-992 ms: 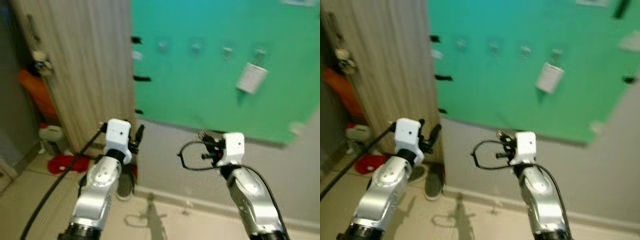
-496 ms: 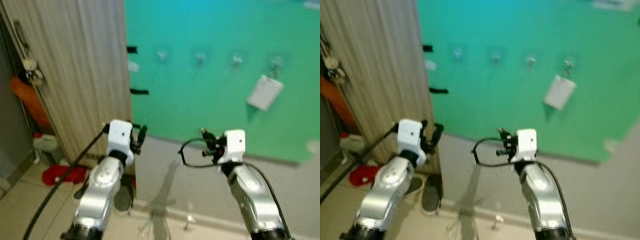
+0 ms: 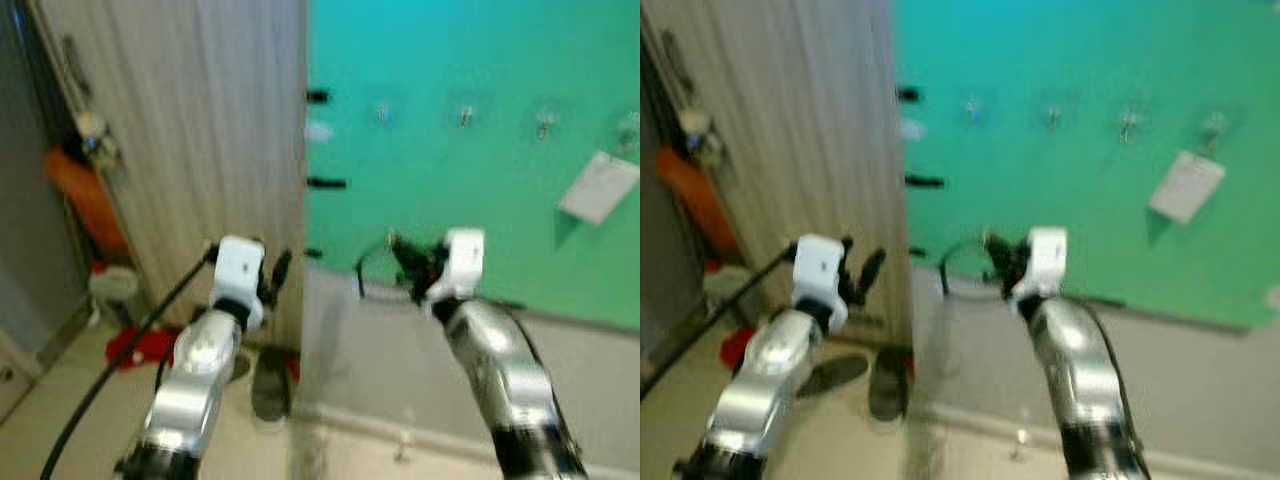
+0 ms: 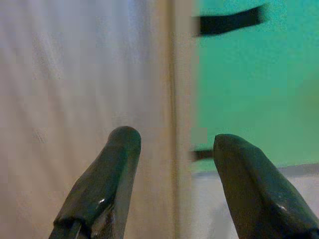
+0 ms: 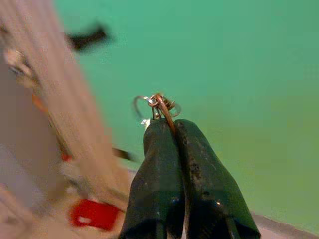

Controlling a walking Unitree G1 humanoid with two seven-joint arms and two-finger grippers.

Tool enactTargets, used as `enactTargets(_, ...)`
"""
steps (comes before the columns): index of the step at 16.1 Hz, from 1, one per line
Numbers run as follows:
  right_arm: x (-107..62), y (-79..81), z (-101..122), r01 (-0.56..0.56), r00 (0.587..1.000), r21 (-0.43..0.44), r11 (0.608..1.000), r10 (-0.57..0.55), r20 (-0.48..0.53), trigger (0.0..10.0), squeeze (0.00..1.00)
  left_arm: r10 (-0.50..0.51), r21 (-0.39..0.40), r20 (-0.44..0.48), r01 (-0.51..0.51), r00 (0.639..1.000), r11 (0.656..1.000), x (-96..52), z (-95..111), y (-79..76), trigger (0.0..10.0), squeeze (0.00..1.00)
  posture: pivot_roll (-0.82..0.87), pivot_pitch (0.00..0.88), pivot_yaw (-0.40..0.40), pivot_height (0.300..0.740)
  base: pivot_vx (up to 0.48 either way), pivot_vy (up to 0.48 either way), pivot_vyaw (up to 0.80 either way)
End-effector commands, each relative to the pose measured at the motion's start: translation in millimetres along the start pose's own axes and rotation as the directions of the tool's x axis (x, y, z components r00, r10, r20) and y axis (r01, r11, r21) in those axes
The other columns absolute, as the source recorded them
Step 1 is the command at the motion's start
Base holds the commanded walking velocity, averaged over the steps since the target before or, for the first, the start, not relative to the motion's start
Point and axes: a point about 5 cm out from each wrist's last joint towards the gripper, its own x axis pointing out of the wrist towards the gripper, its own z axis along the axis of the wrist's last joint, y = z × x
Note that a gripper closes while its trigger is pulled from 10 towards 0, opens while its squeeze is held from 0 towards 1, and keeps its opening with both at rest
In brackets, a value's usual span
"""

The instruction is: Hang keys on a hook

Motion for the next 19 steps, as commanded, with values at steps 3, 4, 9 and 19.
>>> enactTargets(3,14.6,-12.0,31,-0.007,1.0,0.146,0.989,0.004,0.025,0.0,0.0,0.012,0.024,-0.007,-0.012,1.0,1.0,6.1,1,2.2,10.0,0.0,-0.03,0.0,-0.016,0.74,0.0,0.0,0.0)
enactTargets(4,16.6,-15.6,41,-0.01,0.999,0.118,0.993,0.006,0.035,0.0,0.0,0.004,0.027,0.002,-0.004,1.0,1.0,6.8,2,1.3,10.0,0.0,-0.03,0.0,-0.017,0.74,0.0,0.0,0.0)
enactTargets(9,26.2,-25.7,80,-0.005,0.995,-0.067,0.998,0.012,0.101,0.0,0.0,-0.006,0.036,0.014,0.005,1.0,0.999,8.3,3,-1.7,10.0,0.0,-0.02,0.0,-0.026,0.74,0.0,0.0,0.0)
enactTargets(19,53.9,-21.4,116,-0.02,0.977,-0.015,1.0,0.023,0.212,0.0,0.0,-0.015,0.071,0.026,0.013,1.0,0.997,7.1,3,-5.1,10.0,0.0,0.0,0.0,-0.046,0.74,0.0,0.0,0.0)
